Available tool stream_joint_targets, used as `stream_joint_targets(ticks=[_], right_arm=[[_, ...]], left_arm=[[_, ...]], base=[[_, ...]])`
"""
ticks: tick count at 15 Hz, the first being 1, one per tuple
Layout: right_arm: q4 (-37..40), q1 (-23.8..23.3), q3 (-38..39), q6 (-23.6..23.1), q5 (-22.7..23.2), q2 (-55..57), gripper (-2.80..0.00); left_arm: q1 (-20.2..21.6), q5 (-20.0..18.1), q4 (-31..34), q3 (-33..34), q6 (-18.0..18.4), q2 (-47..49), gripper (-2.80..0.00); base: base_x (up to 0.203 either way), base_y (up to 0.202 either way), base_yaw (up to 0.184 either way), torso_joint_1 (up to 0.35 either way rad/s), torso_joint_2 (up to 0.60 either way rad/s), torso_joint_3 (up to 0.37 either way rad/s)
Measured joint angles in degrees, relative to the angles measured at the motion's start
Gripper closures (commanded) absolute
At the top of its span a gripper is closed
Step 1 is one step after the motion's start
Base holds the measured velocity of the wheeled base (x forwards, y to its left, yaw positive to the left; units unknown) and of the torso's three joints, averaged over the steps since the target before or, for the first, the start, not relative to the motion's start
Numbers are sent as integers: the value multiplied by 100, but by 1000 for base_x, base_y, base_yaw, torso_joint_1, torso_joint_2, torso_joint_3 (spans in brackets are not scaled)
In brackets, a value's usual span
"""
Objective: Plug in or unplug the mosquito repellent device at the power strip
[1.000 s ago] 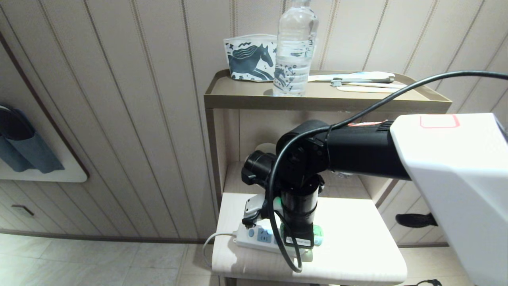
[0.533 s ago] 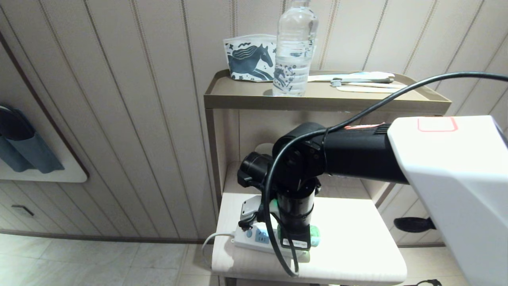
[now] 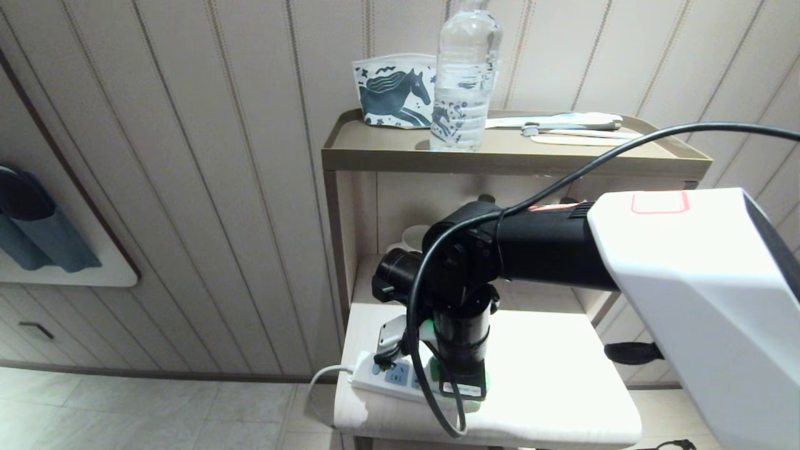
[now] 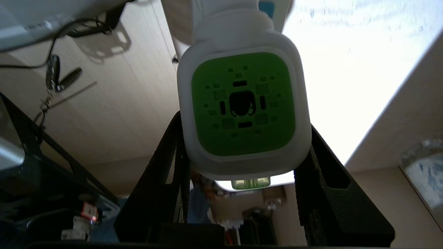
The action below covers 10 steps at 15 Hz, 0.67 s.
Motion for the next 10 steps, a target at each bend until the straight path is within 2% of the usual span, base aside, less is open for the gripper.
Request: stream_joint_targets(ticks=[10], right_arm=[[316,-69,6,77,-29,-153,0]], left_arm=[[0,0,0,0,3,-2,0]], base=[[0,0,0,0,0,0]])
